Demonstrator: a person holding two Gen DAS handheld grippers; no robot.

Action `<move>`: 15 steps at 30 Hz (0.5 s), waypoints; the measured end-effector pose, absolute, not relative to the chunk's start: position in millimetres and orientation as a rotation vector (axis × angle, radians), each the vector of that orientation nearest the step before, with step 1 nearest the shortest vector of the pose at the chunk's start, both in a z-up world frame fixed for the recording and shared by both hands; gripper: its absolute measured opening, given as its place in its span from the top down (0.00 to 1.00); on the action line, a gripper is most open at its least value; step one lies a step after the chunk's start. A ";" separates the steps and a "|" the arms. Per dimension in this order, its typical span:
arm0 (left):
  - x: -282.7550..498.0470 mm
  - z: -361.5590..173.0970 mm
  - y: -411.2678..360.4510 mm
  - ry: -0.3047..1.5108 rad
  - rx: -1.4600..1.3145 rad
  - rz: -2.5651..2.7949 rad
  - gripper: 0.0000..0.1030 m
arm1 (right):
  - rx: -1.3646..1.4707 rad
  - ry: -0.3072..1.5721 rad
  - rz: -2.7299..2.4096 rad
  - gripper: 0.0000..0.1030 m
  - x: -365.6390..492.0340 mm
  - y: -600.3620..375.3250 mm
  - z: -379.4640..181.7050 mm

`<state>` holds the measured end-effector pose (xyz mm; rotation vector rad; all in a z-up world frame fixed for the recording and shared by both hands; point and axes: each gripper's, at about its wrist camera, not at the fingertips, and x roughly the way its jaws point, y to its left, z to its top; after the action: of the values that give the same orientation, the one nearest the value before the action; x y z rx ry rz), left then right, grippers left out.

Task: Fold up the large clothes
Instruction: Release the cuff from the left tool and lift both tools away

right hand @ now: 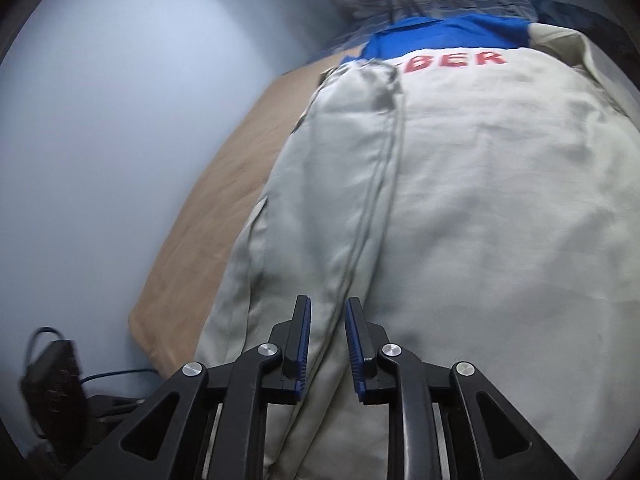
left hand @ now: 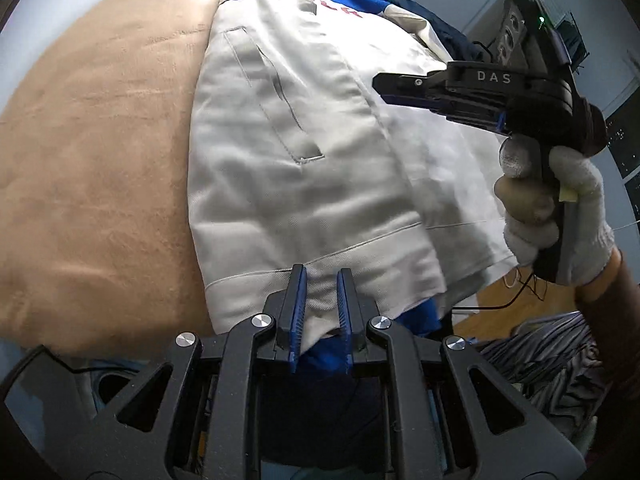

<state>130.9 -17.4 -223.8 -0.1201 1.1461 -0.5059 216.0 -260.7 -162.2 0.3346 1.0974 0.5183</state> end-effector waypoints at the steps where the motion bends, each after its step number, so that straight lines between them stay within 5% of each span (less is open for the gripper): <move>1: 128.8 -224.0 -19.6 1.132 -0.091 -0.511 0.87 | 0.323 1.108 0.520 0.82 216.9 -259.1 -171.0; 6: 125.3 -211.7 -19.7 1.125 -0.079 -0.525 0.87 | 0.315 1.153 0.513 0.85 214.4 -248.6 -197.9; 12: 120.0 -132.8 29.6 0.853 -0.118 -0.435 0.87 | 0.254 1.043 0.497 0.72 193.2 -267.4 -150.8; 14: 121.4 -117.5 42.9 0.820 -0.153 -0.426 0.75 | 0.243 0.983 0.455 0.62 179.9 -286.1 -128.7; 15: 122.3 -113.6 46.6 0.810 -0.160 -0.421 0.59 | 0.248 0.967 0.441 0.62 174.6 -295.5 -121.4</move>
<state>122.3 46.6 -113.6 -0.1597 0.8097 -0.4214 174.6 -295.5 -121.4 0.2476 0.9670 0.4409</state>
